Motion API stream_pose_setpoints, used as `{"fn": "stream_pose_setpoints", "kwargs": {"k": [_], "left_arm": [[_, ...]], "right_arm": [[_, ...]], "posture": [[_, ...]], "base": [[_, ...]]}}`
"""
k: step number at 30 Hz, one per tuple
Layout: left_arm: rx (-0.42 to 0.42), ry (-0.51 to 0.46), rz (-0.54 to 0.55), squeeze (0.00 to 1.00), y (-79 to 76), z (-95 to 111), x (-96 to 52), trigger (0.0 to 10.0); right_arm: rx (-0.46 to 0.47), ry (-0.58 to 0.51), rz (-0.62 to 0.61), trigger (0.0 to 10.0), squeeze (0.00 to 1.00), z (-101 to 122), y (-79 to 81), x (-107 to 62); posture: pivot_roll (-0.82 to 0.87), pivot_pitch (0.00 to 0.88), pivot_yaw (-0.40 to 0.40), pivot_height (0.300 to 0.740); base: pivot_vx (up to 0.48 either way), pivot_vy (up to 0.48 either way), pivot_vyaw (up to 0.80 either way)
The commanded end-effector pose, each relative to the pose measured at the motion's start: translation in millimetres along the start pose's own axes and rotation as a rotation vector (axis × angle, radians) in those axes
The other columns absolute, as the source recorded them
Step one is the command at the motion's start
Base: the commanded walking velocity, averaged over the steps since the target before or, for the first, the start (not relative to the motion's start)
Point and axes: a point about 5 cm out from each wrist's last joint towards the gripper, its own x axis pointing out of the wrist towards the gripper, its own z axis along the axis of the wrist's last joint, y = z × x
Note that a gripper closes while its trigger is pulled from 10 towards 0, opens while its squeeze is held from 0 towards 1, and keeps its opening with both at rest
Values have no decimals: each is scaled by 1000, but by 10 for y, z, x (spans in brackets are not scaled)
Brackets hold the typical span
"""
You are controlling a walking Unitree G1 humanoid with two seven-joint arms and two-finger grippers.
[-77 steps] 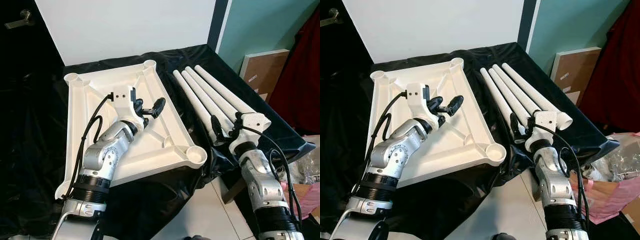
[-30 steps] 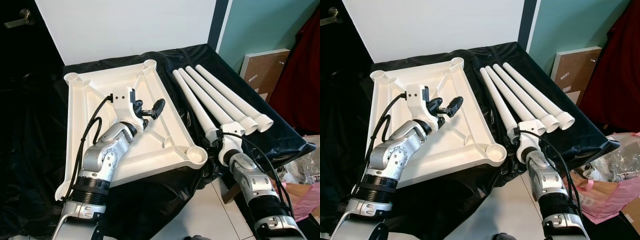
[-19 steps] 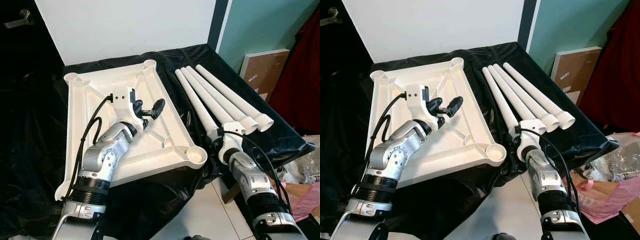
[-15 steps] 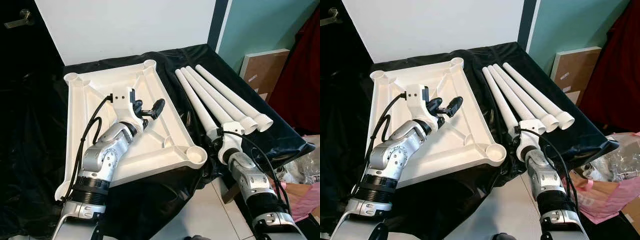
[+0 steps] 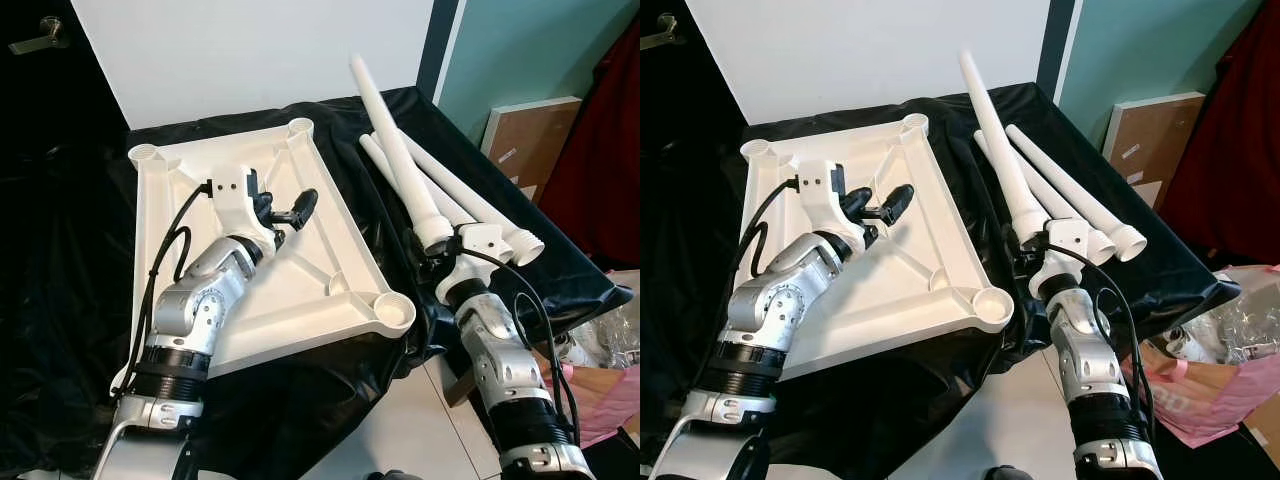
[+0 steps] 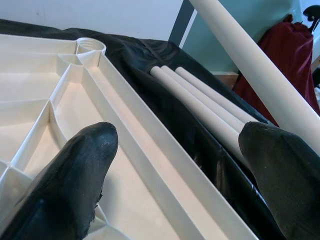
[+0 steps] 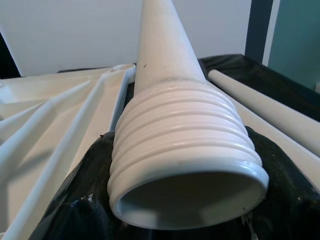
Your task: Building children table
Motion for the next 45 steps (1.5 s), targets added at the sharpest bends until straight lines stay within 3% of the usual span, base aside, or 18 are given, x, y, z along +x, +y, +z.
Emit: {"fn": "stream_pose_setpoints", "kwargs": {"k": [1,4,5,6,7,9,15,16,17,27,30,33,35,43,44,45], "left_arm": [[-12,16,-154,0,-75,-11,16,10000],[-30,15,-188,0,-106,3,42,10000],[-64,18,-234,122,-149,18,67,10000],[-124,13,-290,1000,-201,46,91,10000],[-124,13,-290,1000,-201,46,91,10000],[-287,-15,-391,1000,-288,132,127,10000],[-350,-2,-472,1000,-367,173,165,10000],[-375,8,-520,812,-411,191,180,10000],[-394,21,-564,0,-450,202,184,10000],[-393,73,-560,0,-427,148,250,10000],[-347,95,-486,0,-331,155,329,10000],[-353,92,-448,0,-274,184,363,10000],[-377,75,-363,0,-133,290,429,10000],[-452,21,-273,0,71,518,464,10000],[-496,4,-252,0,125,564,462,3922],[-496,4,-252,0,125,564,462,3922]], "right_arm": [[0,-45,23,10000,0,66,29,-12],[-7,-63,63,10000,0,88,75,-33],[-4,-73,109,10000,0,97,122,-55],[-17,-78,148,10000,0,97,163,-73],[-17,-78,148,10000,0,97,163,-73],[1,-73,217,10000,0,77,233,-105],[-3,-76,271,10000,0,66,303,-120],[-6,-72,306,10000,0,52,350,-123],[-8,-71,335,10000,0,42,389,-122],[-14,-75,452,10000,0,47,531,-136],[-21,-75,515,10000,0,42,604,-171],[-23,-70,530,10000,0,30,621,-191],[-29,-55,552,10000,0,-6,634,-246],[-37,-39,555,10000,0,-45,607,-304],[-40,-38,548,10000,0,-48,596,-312],[-40,-38,548,10000,0,-48,596,-312]], "posture": [[-56,59,11,740],[-56,59,10,740],[-56,58,10,740],[-56,57,11,740],[-56,57,11,740],[-54,54,11,740],[-48,49,8,740],[-48,48,9,740],[-47,46,9,740],[-43,45,11,740],[-42,43,12,740],[-45,42,15,740],[-49,42,19,740],[-62,42,33,740],[-64,40,35,740],[-64,40,35,740]], "base": [[0,0,0],[0,0,0],[0,0,0],[0,0,0],[0,0,0],[0,0,0],[0,0,0],[0,0,0],[0,0,0],[0,0,0],[0,0,0],[0,0,0],[0,0,0],[0,0,0],[0,0,0],[0,0,0]]}}
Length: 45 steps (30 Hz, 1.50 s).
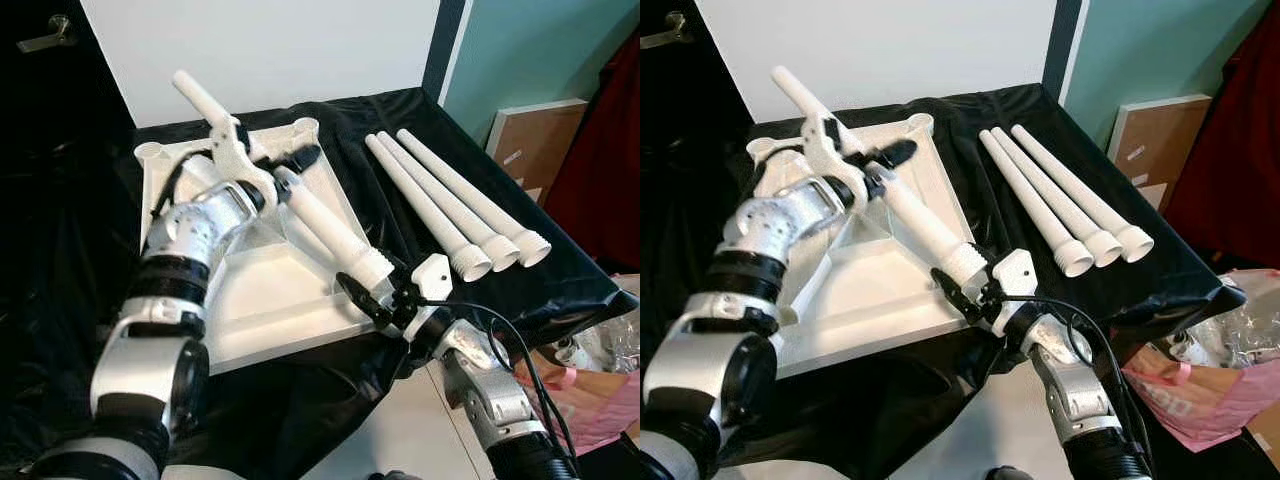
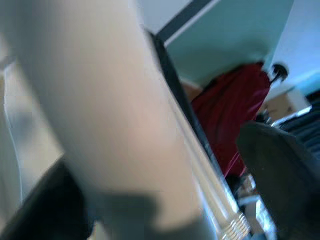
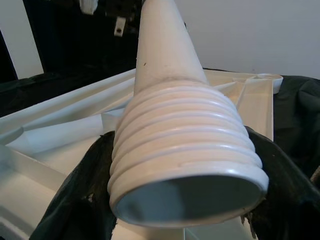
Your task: Building children table
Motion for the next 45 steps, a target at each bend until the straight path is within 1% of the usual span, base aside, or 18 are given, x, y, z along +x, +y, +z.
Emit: {"fn": "stream_pose_setpoints", "kwargs": {"k": [1,2,13,14,16,17,22,23,24,25,26,27,29,32,33,35,37,45], "left_arm": [[-17,-14,-252,0,-127,32,-11,3922],[-29,-14,-258,0,-125,30,-13,0],[-49,2,-296,0,-165,4,30,0],[-55,-1,-298,0,-177,17,39,0],[-60,-2,-298,0,-183,25,44,0],[-65,-13,-305,0,-208,69,44,0],[-62,-25,-304,0,-224,111,40,0],[-35,-34,-297,0,-247,145,40,8392],[-35,-34,-297,0,-247,145,40,8392],[-5,-38,-298,0,-278,160,41,10000],[55,-45,-307,0,-335,176,36,10000],[55,-45,-307,0,-335,176,36,10000],[153,-66,-328,0,-452,192,28,10000],[185,-85,-339,0,-508,200,23,10000],[231,-106,-348,0,-565,199,16,10000],[231,-106,-348,0,-565,199,16,10000],[308,-157,-371,0,-712,167,-1,10000],[397,-184,-395,0,-901,27,-15,10000]], "right_arm": [[-12,-2,12,10000,0,3,25,-13],[-10,-3,11,10000,0,5,24,-12],[-1,-12,9,10000,0,26,11,13],[2,-12,8,10000,522,31,0,17],[4,-12,9,10000,522,34,-6,18],[7,-16,5,10000,1000,48,-21,20],[15,-16,3,10000,1000,58,-33,18],[15,-13,-21,10000,1000,73,-68,19],[15,-13,-21,10000,1000,73,-68,19],[18,-4,-36,10000,545,80,-92,21],[25,10,-49,10000,0,93,-119,34],[25,10,-49,10000,0,93,-119,34],[38,37,-65,10000,0,138,-160,88],[35,56,-77,10000,0,157,-181,121],[26,69,-85,10000,0,179,-197,154],[26,69,-85,10000,0,179,-197,154],[12,97,-75,10000,0,237,-196,255],[-11,98,-56,10000,0,331,-159,415]], "posture": [[-64,40,35,740],[-65,39,37,740],[-64,34,30,740],[-64,36,28,740],[-63,36,27,740],[-62,37,24,740],[-61,39,20,740],[-62,43,17,740],[-62,43,17,740],[-61,44,16,740],[-62,45,13,740],[-62,45,13,740],[-62,47,9,740],[-62,48,8,740],[-60,48,6,740],[-60,48,6,740],[-55,46,3,740],[-51,44,5,740]], "base": [[0,0,0],[0,0,0],[0,0,0],[0,0,0],[0,0,0],[0,0,0],[0,0,0],[0,0,0],[0,0,0],[0,0,0],[0,0,0],[0,0,0],[0,0,0],[0,0,0],[0,0,0],[0,0,0],[0,0,0],[0,0,0]]}}
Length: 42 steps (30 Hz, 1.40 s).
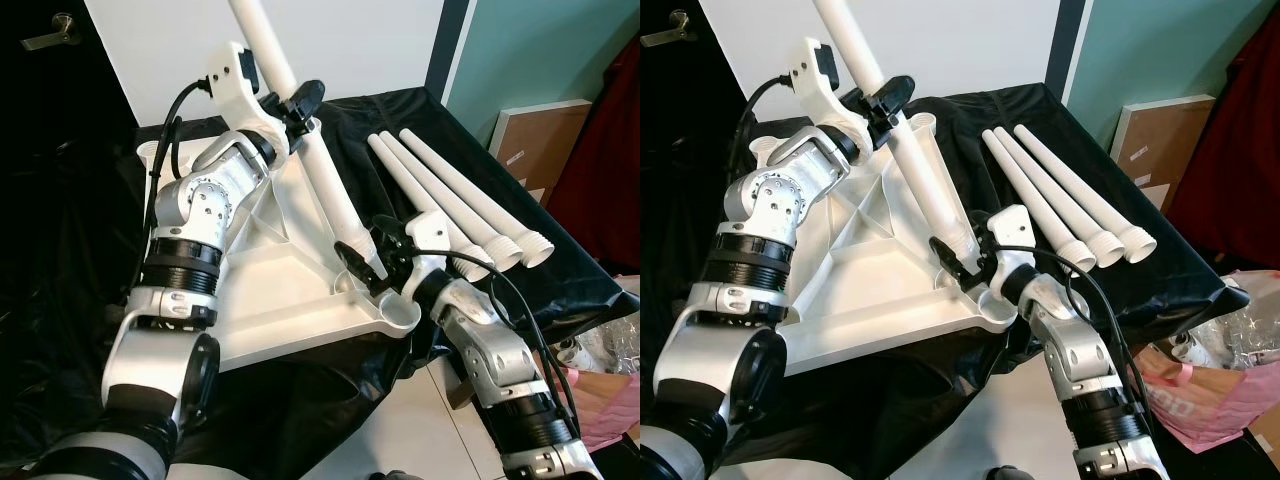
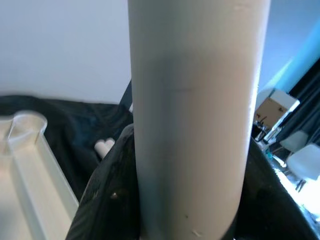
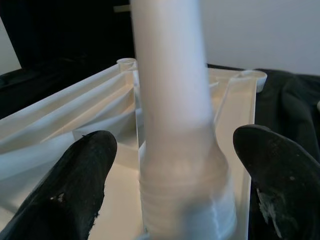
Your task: Building children table
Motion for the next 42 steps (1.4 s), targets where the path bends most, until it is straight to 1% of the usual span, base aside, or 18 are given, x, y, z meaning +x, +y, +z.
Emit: {"fn": "stream_pose_setpoints", "kwargs": {"k": [1,3,4,6,7,9,11,13,18,21,24,26,30,38,39,40,41,42], "left_arm": [[78,-3,-212,0,-253,-56,1,10000],[78,-3,-212,0,-253,-56,1,10000],[102,-1,-233,0,-366,-121,-1,10000],[102,-1,-233,0,-366,-121,-1,10000],[133,8,-254,0,-465,-193,-4,10000],[133,8,-254,0,-465,-193,-4,10000],[154,22,-279,0,-605,-323,-18,10000],[154,22,-279,0,-605,-323,-18,10000],[170,18,-288,0,-686,-369,-36,10000],[210,-3,-294,0,-747,-353,-45,10000],[210,-3,-294,0,-747,-353,-45,10000],[237,-29,-297,0,-793,-323,-42,10000],[251,-44,-303,0,-825,-305,-47,10000],[251,-55,-316,0,-875,-299,-46,10000],[253,-55,-317,0,-881,-301,-45,10000],[253,-56,-318,0,-886,-303,-44,10000],[253,-56,-318,0,-886,-303,-44,10000],[253,-58,-317,0,-889,-303,-43,10000]], "right_arm": [[-30,5,4,10000,0,47,34,87],[-30,5,4,10000,0,47,34,87],[-43,9,-3,10000,0,84,41,154],[-43,9,-3,10000,0,84,41,154],[-53,15,-11,10000,0,114,44,218],[-53,15,-11,10000,0,114,44,218],[-93,42,-15,10000,0,134,42,324],[-93,42,-15,10000,0,134,42,324],[-122,75,-24,10000,0,126,22,379],[-110,132,-39,10000,0,62,32,432],[-110,132,-39,10000,0,62,32,432],[-90,149,-49,10000,0,38,48,462],[-81,157,-55,10000,0,24,54,482],[-90,164,-62,10000,0,9,49,499],[-92,162,-63,9451,0,13,46,504],[-88,163,-67,4000,0,13,40,507],[-88,163,-67,4000,0,13,40,507],[-85,165,-75,1255,0,10,31,508]], "posture": [[-47,43,4,740],[-47,43,4,740],[-47,43,4,740],[-47,43,4,740],[-47,43,4,740],[-47,43,4,740],[-38,28,8,740],[-38,28,8,740],[-31,24,5,740],[-24,18,0,740],[-24,18,0,740],[-23,12,-2,740],[-25,10,-3,740],[-25,7,-4,740],[-25,7,-4,740],[-26,7,-4,740],[-26,7,-4,740],[-25,7,-4,740]], "base": [[0,0,0],[0,0,0],[0,0,0],[0,0,0],[0,0,0],[0,0,0],[0,0,0],[0,0,0],[0,0,0],[0,0,0],[0,0,0],[0,0,0],[0,0,0],[0,0,0],[0,0,0],[0,0,0],[0,0,0],[0,0,0]]}}
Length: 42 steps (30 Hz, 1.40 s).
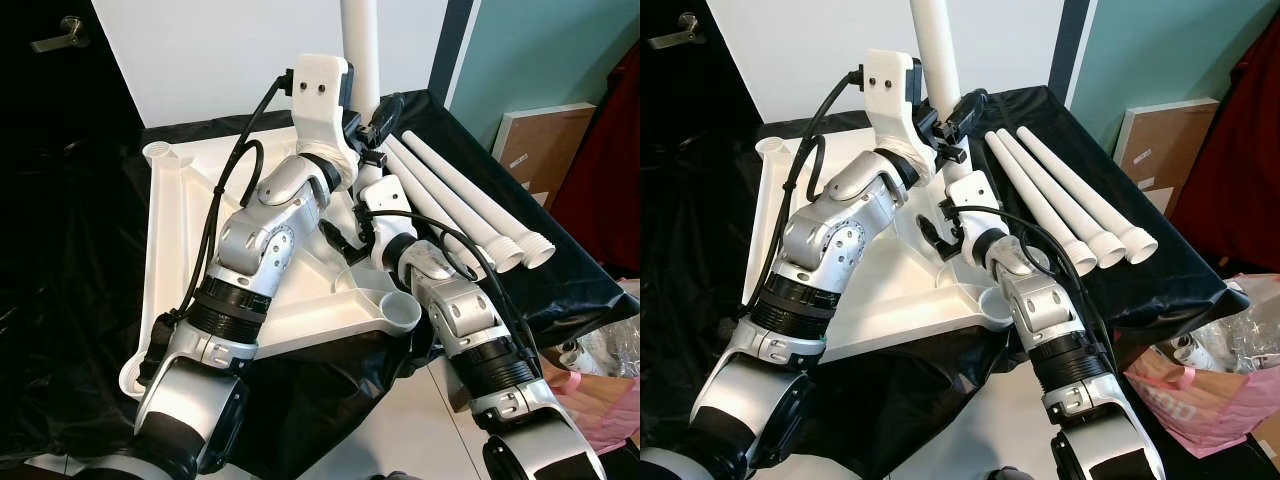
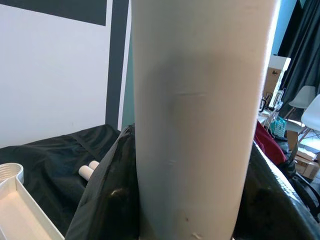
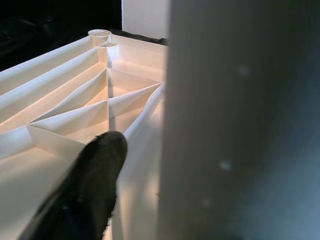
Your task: Building children table
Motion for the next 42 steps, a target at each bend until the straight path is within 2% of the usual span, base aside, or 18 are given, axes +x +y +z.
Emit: {"fn": "stream_pose_setpoints", "kwargs": {"k": [1,10,11,12,13,14,15,17,20,21,22,27,30,35,40,42], "left_arm": [[-14,-65,-138,0,-219,105,31,10000],[2,-80,-114,0,-221,109,31,10000],[-15,-81,-120,0,-224,101,30,10000],[-15,-81,-120,0,-224,101,30,10000],[-39,-82,-124,918,-217,88,24,10000],[-56,-82,-126,918,-212,79,19,10000],[-79,-83,-129,1000,-205,76,9,10000],[-86,-86,-126,1000,-196,79,3,10000],[-44,-90,-74,1000,-146,89,2,10000],[-24,-94,-58,82,-127,93,-1,10000],[-10,-97,-44,0,-112,96,-5,10000],[-4,-100,-31,0,-97,94,-14,10000],[2,-114,13,0,-6,46,-104,10000],[37,-52,50,0,83,-150,-250,10000],[64,-9,58,0,114,-278,-336,10000],[112,60,66,0,161,-471,-460,10000]], "right_arm": [[0,27,13,0,0,-23,36,38],[22,26,-25,0,0,-44,4,22],[30,27,-43,5647,0,-47,-11,19],[30,27,-43,5647,0,-47,-11,19],[41,28,-66,10000,0,-52,-34,15],[50,28,-82,10000,0,-56,-49,13],[56,27,-98,10000,0,-55,-65,11],[64,25,-112,10000,0,-54,-80,8],[86,22,-153,10000,0,-59,-124,-1],[104,19,-179,10000,0,-65,-149,-8],[118,13,-203,10000,0,-67,-169,-16],[141,12,-227,10000,0,-78,-188,-25],[204,-22,-305,10000,0,-108,-257,-95],[229,-70,-335,10000,0,-128,-276,-196],[237,-89,-357,10000,0,-147,-294,-257],[241,-118,-384,10000,0,-159,-321,-335]], "posture": [[-24,8,-5,740],[-24,16,-6,740],[-25,21,-5,740],[-25,21,-5,740],[-25,21,-5,740],[-25,21,-5,740],[-28,25,-2,740],[-28,25,-2,740],[-29,27,0,740],[-30,29,1,740],[-31,31,1,740],[-30,32,1,740],[-27,39,0,740],[-23,46,0,740],[-21,51,0,740],[-22,54,2,740]], "base": [[0,0,0],[0,0,0],[0,0,0],[0,0,0],[0,0,0],[0,0,0],[0,0,0],[0,0,0],[0,0,0],[0,0,0],[0,0,0],[0,0,0],[0,0,0],[0,0,0],[0,0,0],[0,0,0]]}}
